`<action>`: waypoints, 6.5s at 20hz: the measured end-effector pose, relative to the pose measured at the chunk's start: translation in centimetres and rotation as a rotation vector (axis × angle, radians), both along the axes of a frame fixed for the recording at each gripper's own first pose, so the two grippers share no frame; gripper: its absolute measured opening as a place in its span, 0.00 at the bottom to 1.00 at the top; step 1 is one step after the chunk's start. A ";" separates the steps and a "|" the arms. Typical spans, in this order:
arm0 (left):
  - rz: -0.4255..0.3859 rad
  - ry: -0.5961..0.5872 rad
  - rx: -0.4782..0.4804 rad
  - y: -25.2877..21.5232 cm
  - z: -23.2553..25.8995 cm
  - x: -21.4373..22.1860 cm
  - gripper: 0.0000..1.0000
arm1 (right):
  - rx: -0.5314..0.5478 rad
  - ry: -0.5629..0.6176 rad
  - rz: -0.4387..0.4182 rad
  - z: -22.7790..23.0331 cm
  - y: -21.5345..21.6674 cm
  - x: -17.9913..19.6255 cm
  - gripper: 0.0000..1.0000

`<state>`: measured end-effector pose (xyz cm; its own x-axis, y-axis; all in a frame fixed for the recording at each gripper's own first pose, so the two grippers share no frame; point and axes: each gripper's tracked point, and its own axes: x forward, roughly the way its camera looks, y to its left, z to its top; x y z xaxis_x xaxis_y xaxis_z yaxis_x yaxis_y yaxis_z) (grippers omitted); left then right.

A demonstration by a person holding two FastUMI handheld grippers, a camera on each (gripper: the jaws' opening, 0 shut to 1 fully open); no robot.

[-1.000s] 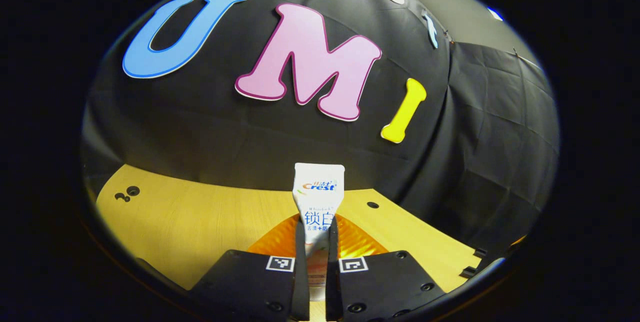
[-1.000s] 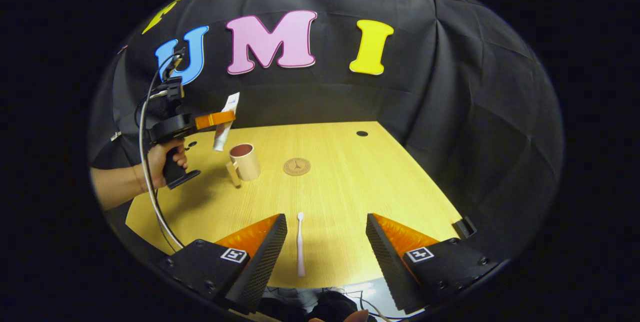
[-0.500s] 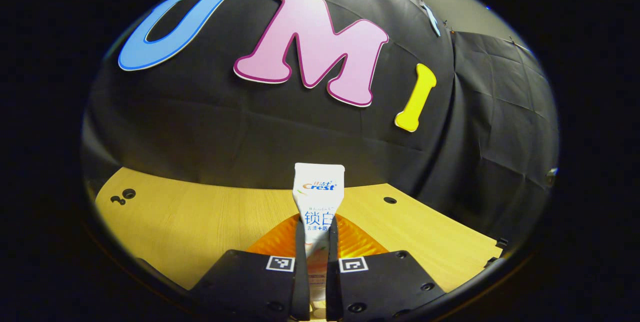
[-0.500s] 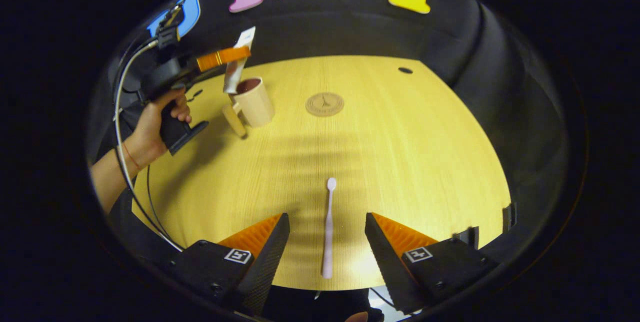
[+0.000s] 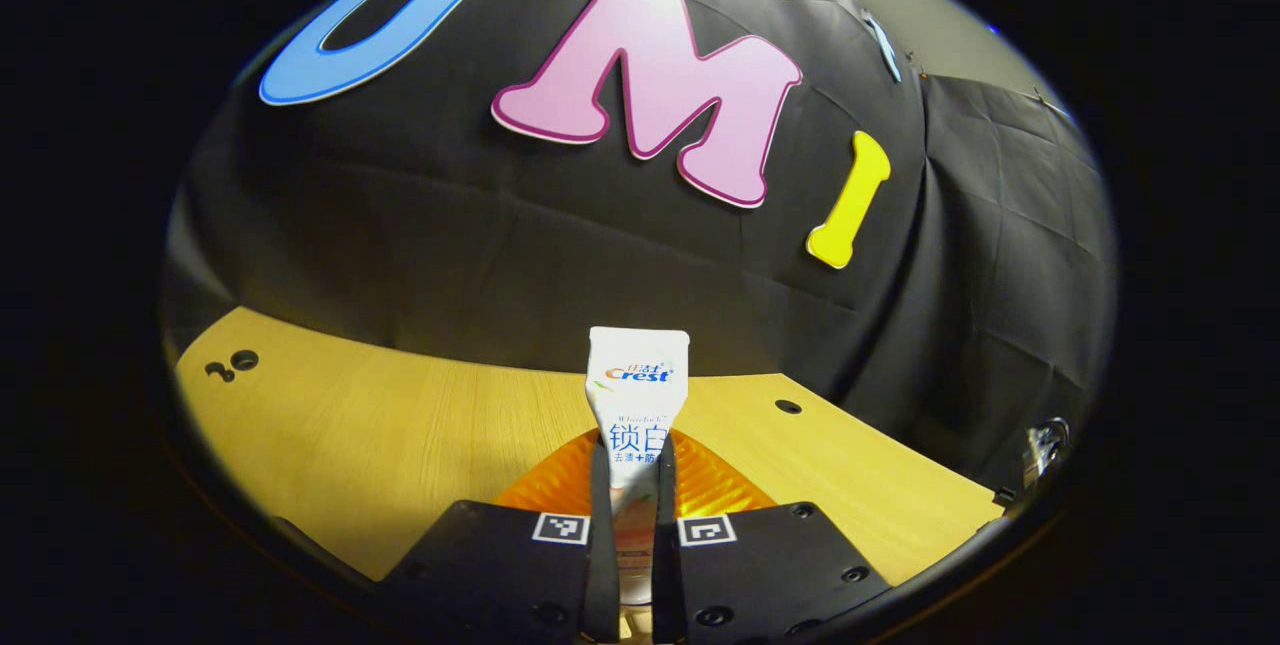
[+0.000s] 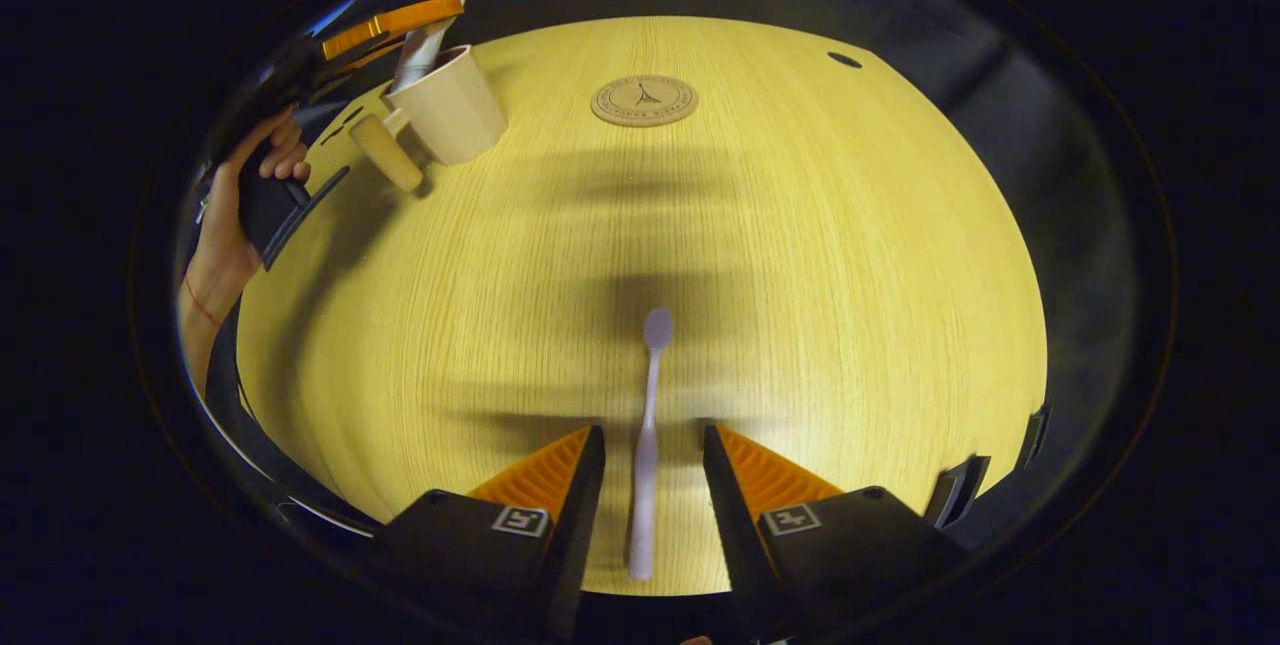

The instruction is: Put the toothbrush and toothpaste on the desktop into the cup, then pick up the cup and place it on the coaster on the desktop.

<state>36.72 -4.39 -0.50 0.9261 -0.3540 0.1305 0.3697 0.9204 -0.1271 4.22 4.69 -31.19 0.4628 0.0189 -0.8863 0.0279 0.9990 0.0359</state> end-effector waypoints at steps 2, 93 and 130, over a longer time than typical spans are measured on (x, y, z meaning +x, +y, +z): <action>-0.002 0.002 -0.013 0.0 -0.3 0.3 0.18 | -0.017 -0.006 0.033 0.0 0.3 0.6 0.48; 0.184 0.894 0.401 1.3 -14.2 -4.8 0.30 | 0.468 -0.556 0.113 8.5 -5.6 4.8 0.64; 0.009 0.758 0.539 -13.5 -12.4 -0.3 0.22 | 0.436 -0.521 0.050 7.9 -11.5 5.3 0.65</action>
<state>36.39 -17.90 -12.86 0.6998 -0.1832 -0.6905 0.3553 0.9278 0.1139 9.52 -6.85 -23.31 0.8162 0.3563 -0.4548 -0.1479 0.8898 0.4318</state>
